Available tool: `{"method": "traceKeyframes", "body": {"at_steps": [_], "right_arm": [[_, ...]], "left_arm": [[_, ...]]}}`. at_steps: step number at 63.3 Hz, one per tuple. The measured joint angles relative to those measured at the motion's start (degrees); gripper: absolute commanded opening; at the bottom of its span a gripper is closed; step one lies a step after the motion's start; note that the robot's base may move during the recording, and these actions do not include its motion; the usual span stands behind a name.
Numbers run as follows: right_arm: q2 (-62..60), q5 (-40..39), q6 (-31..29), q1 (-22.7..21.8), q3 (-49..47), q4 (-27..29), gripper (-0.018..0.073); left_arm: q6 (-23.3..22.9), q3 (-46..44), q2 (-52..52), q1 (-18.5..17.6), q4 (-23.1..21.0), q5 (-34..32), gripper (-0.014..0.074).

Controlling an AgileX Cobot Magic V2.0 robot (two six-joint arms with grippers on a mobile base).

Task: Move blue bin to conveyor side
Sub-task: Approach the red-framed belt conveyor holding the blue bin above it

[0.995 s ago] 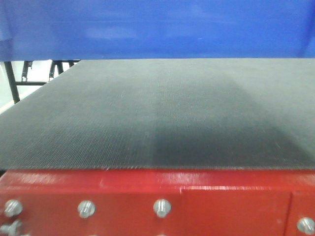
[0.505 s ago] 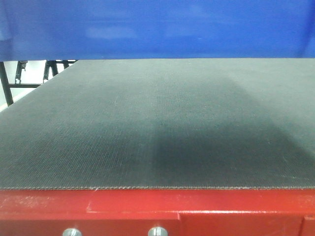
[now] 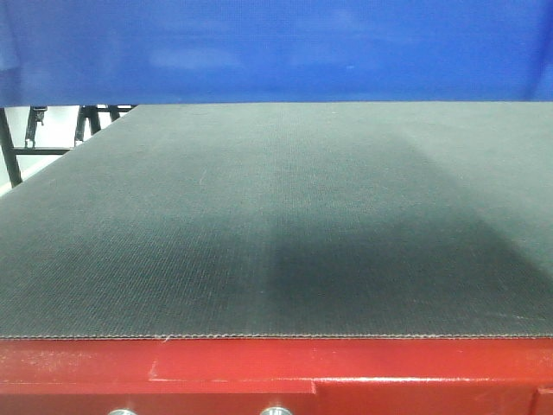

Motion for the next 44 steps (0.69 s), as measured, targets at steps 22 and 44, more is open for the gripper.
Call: {"method": "traceKeyframes", "body": {"at_steps": [22, 44], "right_arm": [[0.00, -0.74, 0.00, 0.00, 0.00, 0.00, -0.0075], [2.24, -5.20, 0.34, -0.33, 3.78, -1.51, -0.0075]], "left_arm": [[0.00, 0.00, 0.00, 0.00, 0.00, -1.21, -0.0020], [0.35, 0.00, 7.86, 0.00, -0.01, -3.52, -0.0020]]}}
